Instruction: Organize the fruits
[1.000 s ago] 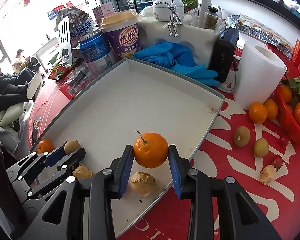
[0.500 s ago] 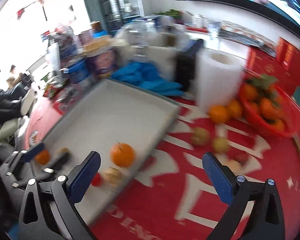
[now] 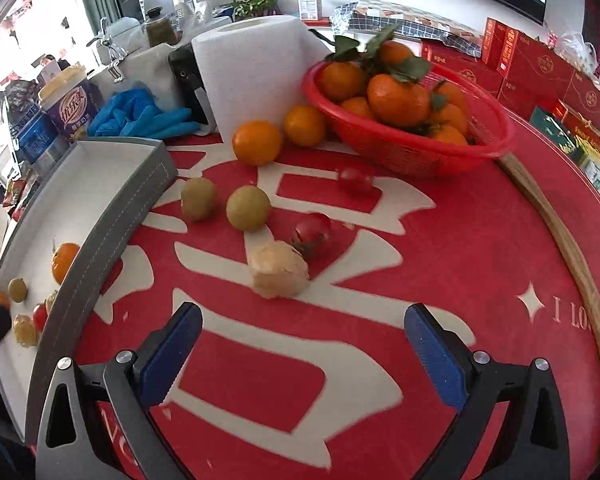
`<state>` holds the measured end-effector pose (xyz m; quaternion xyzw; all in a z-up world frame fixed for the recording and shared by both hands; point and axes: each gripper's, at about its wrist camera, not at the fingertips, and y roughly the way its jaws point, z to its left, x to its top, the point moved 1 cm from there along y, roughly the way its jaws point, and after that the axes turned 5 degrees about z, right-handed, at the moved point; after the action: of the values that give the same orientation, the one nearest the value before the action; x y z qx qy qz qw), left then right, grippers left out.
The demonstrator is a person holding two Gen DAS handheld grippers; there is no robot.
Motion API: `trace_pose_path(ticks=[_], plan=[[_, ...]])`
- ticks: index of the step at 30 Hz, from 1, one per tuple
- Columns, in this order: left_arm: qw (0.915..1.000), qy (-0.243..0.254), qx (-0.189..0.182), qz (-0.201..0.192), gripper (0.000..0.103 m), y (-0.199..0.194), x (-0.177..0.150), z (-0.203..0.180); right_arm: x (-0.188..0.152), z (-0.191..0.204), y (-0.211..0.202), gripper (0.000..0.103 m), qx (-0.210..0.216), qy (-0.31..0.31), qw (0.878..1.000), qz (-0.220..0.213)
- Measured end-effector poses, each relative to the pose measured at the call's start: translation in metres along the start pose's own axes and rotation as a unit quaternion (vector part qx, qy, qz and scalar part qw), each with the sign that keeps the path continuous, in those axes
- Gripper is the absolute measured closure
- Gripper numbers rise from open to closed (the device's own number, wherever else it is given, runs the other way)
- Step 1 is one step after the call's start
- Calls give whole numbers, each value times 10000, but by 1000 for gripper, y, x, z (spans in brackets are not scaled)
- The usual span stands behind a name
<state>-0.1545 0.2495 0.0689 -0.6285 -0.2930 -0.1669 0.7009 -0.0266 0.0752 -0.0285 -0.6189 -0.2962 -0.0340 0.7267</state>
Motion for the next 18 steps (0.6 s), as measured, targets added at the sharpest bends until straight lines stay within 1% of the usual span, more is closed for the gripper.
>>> trace_pose_path(ticks=[2,4,5,6,7,8,9,11,13,18], plan=[[10000,35,-2,21,23,0,2,-5,3,2,1,9,-106,-38,9999,-102],[10000,41,-31,54,23,0,5,-10,8,6,3,34,-254,-127,9994,-187],[10000,45,-45,65,23,1,6,-13,9,7,3,40,-316,-176,9991,-224],[9999,49,-56,80,24,2,7,-16,10,7,2,52,-311,-211,9989,-265],[9999,58,-69,100,24,3,9,-20,9,6,0,69,-283,-248,9989,-296],[9999,70,-90,112,24,5,10,-24,9,5,-1,76,-228,-266,9989,-317],[9998,94,-134,129,24,7,12,-30,7,2,-2,79,-173,-248,9990,-323],[9994,171,-224,191,24,13,15,-43,1,-10,-7,79,1,-148,9993,-342],[9987,255,-335,285,24,22,17,-57,-7,-24,-11,79,56,-72,9993,-364],[9954,382,-617,630,24,49,20,-93,-35,-65,-27,79,-133,178,9988,-447]])
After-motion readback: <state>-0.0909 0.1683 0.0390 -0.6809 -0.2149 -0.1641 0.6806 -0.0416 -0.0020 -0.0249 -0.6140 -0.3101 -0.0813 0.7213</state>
